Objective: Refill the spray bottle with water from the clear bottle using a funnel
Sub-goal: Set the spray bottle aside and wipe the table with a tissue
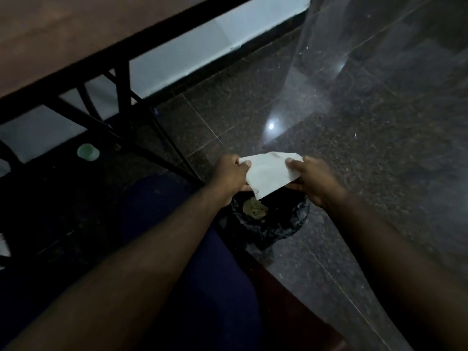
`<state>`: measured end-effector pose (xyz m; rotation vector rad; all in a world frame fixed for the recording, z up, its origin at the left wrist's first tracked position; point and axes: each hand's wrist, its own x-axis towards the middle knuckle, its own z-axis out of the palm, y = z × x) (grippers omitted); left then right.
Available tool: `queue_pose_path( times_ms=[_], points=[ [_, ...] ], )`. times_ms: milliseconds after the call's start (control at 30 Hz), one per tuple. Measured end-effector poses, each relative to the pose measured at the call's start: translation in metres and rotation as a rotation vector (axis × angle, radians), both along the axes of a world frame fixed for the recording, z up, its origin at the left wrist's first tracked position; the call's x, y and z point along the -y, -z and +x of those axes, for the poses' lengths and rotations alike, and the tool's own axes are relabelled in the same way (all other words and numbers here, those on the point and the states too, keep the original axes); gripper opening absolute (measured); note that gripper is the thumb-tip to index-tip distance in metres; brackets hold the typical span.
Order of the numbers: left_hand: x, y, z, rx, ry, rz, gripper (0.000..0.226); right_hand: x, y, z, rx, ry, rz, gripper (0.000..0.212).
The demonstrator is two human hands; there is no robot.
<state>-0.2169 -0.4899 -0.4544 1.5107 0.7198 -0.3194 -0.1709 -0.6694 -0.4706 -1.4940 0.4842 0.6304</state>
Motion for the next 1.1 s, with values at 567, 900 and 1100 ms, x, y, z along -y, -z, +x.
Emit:
queue_pose_path(
  times_ms=[567,900,1100],
  points=[
    [0.013,0.032,0.013,0.032,0.209,0.187,0.018,0.012,0.083,-0.013,-0.207,0.09,0.315,0.013],
    [0.019,0.028,0.01,-0.005,0.258,-0.185,0.009,0.018,0.1,-0.029,-0.243,-0.095,0.42,0.02],
    [0.016,0.035,0.015,-0.061,0.192,-0.143,0.016,0.02,0.108,-0.025,-0.219,0.103,0.562,0.03]
  ],
)
